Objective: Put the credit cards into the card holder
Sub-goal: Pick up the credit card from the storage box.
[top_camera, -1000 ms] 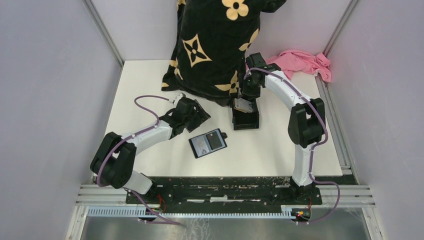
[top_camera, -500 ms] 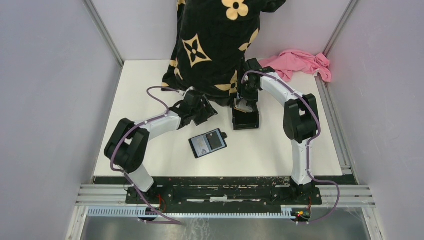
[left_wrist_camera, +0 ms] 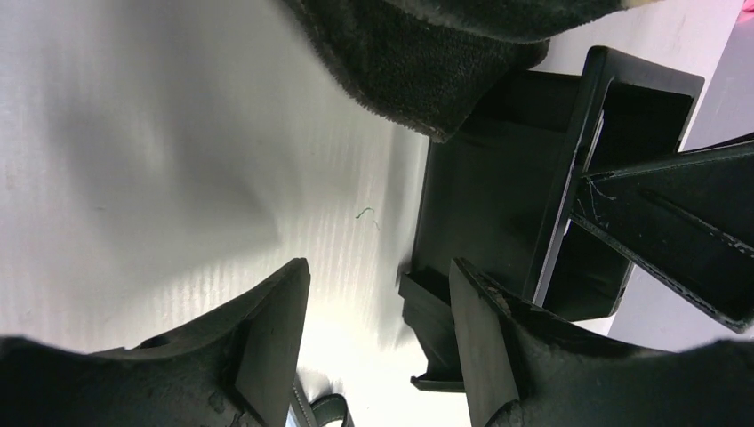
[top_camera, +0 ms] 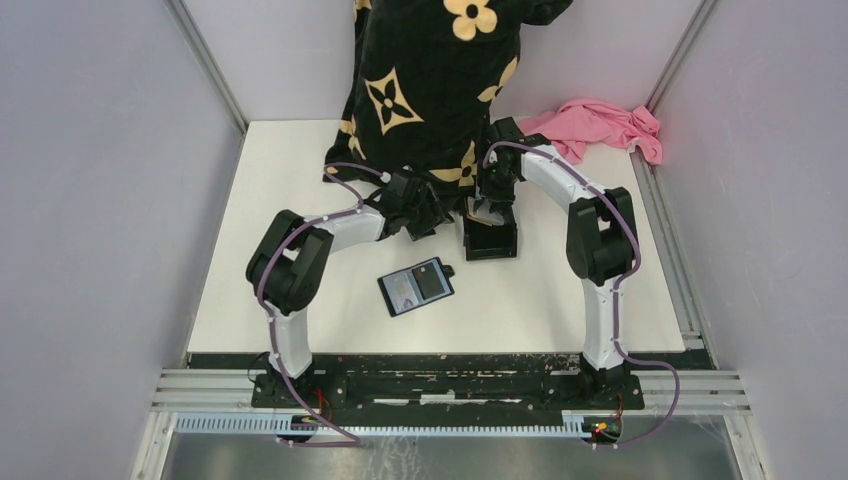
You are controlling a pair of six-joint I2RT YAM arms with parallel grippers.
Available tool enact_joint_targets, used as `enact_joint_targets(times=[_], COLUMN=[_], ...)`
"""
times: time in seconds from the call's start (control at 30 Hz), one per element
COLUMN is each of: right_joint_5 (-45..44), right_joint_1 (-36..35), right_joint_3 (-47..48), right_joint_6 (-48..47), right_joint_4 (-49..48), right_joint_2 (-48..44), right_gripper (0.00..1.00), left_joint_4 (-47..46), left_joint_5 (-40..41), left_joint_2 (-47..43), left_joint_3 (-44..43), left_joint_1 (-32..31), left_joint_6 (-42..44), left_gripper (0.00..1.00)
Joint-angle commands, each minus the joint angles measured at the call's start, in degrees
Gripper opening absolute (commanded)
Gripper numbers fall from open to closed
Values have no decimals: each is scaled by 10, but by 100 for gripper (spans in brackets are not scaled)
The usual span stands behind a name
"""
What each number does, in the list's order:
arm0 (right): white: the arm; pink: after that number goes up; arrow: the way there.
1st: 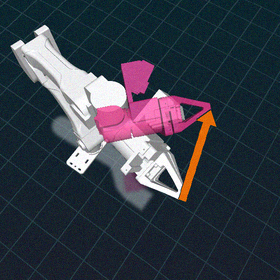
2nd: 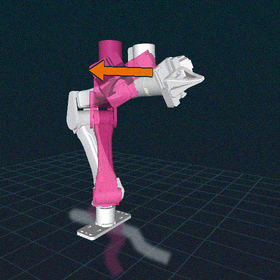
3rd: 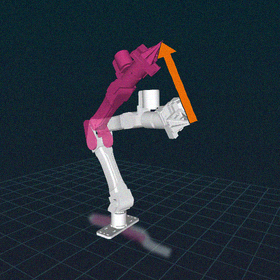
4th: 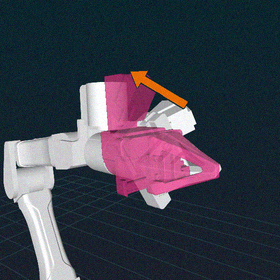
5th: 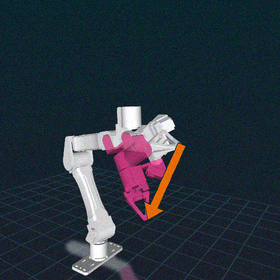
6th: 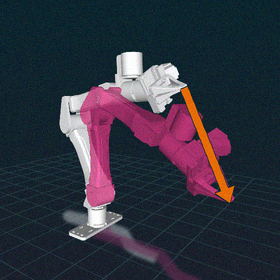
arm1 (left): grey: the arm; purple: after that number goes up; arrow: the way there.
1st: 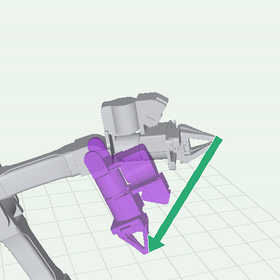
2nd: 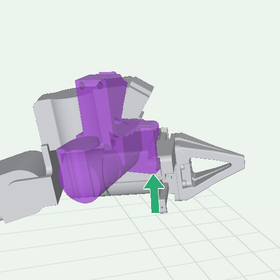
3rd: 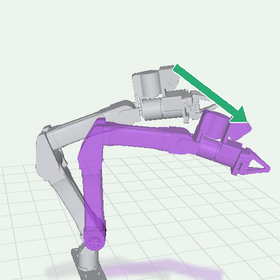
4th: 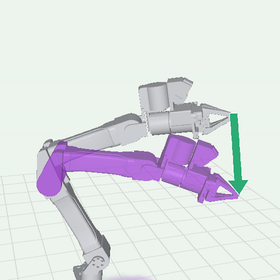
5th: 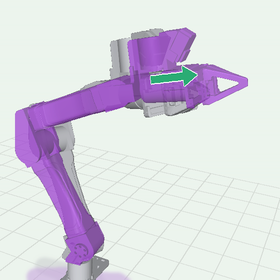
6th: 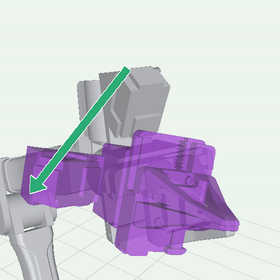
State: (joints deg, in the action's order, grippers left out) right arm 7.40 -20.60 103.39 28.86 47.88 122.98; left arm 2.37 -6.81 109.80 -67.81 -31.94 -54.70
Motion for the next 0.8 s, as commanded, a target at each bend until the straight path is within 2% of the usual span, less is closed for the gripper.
enact_joint_targets(times=[0.0,0.17,0.77], right_joint_5=[15,22,38], right_joint_1=[-3,-3,-15], right_joint_3=[26,27,30], right_joint_6=[8,11,14], right_joint_4=[0,0,6], right_joint_2=[4,-6,-34], right_gripper=[47,43,40], left_joint_4=[-23,-13,1], left_joint_5=[-25,-26,-18], left_joint_2=[23,43,67], left_joint_3=[-41,-64,-98], left_joint_1=[-12,-24,-44], left_joint_6=[26,26,22], left_gripper=[66,66,65])
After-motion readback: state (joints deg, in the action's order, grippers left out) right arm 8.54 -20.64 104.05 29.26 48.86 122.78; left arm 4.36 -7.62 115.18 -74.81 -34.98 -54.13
